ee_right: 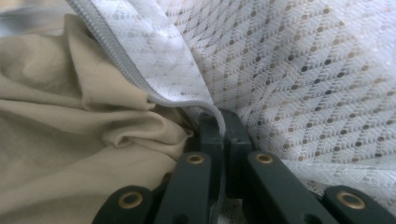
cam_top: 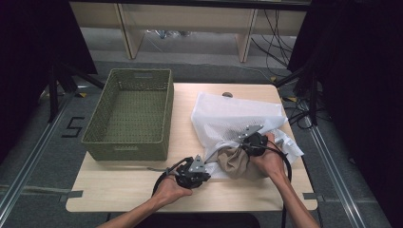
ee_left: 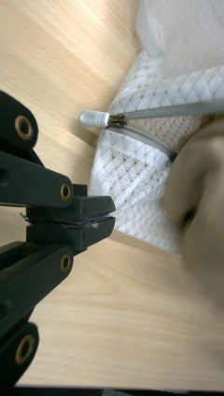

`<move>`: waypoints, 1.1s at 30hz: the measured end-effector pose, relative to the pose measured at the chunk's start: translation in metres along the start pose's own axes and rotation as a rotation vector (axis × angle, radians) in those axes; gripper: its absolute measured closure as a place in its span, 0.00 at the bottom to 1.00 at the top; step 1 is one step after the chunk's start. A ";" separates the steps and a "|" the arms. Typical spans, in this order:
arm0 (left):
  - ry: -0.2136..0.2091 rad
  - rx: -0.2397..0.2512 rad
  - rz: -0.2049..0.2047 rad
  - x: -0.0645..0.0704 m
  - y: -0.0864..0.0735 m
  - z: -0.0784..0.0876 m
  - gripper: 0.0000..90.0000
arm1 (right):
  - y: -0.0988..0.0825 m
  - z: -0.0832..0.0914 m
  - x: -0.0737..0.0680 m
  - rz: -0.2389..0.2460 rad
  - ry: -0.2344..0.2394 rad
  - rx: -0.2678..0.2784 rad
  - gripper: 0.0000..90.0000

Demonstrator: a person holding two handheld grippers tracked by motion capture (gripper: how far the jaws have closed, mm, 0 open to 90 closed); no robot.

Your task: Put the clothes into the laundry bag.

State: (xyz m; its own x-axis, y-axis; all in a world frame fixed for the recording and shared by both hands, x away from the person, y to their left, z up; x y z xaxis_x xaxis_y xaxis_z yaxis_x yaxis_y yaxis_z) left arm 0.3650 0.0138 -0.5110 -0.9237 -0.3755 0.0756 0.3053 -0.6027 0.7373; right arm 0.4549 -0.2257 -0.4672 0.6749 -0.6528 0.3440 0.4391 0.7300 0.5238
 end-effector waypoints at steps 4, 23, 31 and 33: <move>0.009 0.005 -0.004 -0.004 -0.006 0.012 0.98 | 0.011 -0.008 0.010 -0.013 -0.017 0.011 1.00; 0.082 -0.069 0.042 -0.026 -0.040 0.052 0.86 | 0.034 0.061 -0.026 0.049 0.107 0.165 1.00; 0.095 0.039 0.012 -0.002 -0.012 0.050 0.55 | 0.038 0.073 -0.030 0.089 0.122 0.187 1.00; 0.082 0.017 0.011 0.002 -0.005 0.039 0.52 | 0.038 0.074 -0.031 0.093 0.125 0.184 1.00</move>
State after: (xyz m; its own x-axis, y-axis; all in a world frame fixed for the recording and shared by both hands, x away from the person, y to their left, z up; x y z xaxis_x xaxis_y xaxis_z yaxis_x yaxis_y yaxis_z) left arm 0.3523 0.0437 -0.4887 -0.8980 -0.4391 0.0287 0.3106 -0.5865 0.7480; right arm 0.4065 -0.1929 -0.4004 0.7805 -0.5461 0.3044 0.2637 0.7290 0.6317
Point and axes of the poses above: each handheld gripper's, and its own axes: z roughly backward along the jaws, y roughly out of its top, x roughly to its right, the point moved 2 cm from there along -z, roughly forward along the jaws, and after that the axes turned 6 degrees about -y, right-handed, at the moved point
